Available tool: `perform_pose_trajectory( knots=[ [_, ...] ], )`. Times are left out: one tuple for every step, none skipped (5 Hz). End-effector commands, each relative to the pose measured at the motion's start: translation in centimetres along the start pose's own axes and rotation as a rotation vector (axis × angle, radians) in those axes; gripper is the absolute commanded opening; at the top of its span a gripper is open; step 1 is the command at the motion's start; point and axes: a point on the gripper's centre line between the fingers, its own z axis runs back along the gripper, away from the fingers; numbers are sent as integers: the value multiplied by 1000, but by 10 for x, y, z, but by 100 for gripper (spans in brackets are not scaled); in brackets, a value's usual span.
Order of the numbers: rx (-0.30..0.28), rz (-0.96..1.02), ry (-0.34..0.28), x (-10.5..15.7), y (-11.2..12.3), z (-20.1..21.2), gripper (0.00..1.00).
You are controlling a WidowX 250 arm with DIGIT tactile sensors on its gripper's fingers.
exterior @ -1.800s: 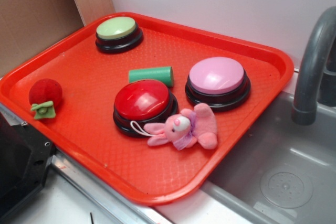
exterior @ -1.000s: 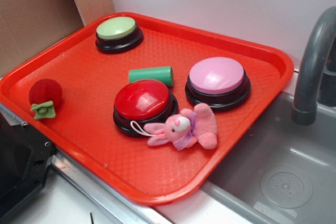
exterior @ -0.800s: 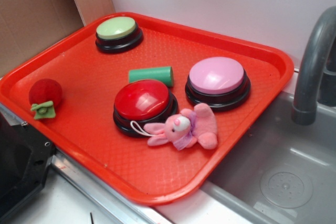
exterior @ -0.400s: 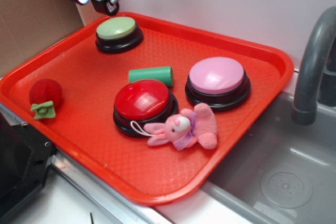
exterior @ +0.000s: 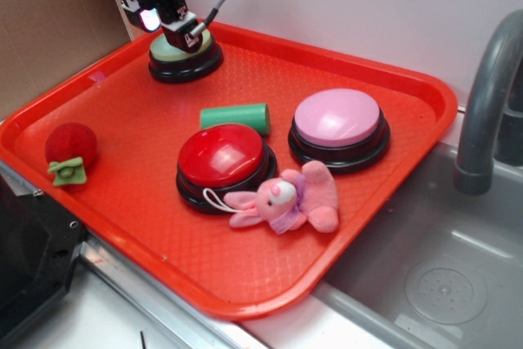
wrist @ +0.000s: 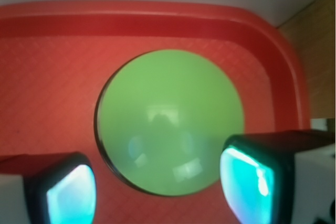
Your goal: Push the green button.
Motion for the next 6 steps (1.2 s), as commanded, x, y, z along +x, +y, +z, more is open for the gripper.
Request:
perform_pose_trajectory(
  knots=[
    [21, -32, -29, 6, 1, 0, 100],
    [23, -36, -21, 4, -2, -3, 100],
    [25, -40, -12, 1, -1, -6, 100],
    [-13, -23, -48, -1, 1, 6, 100],
    [32, -19, -68, -1, -2, 21, 100],
    [8, 6, -74, -2, -2, 31, 100]
  ],
)
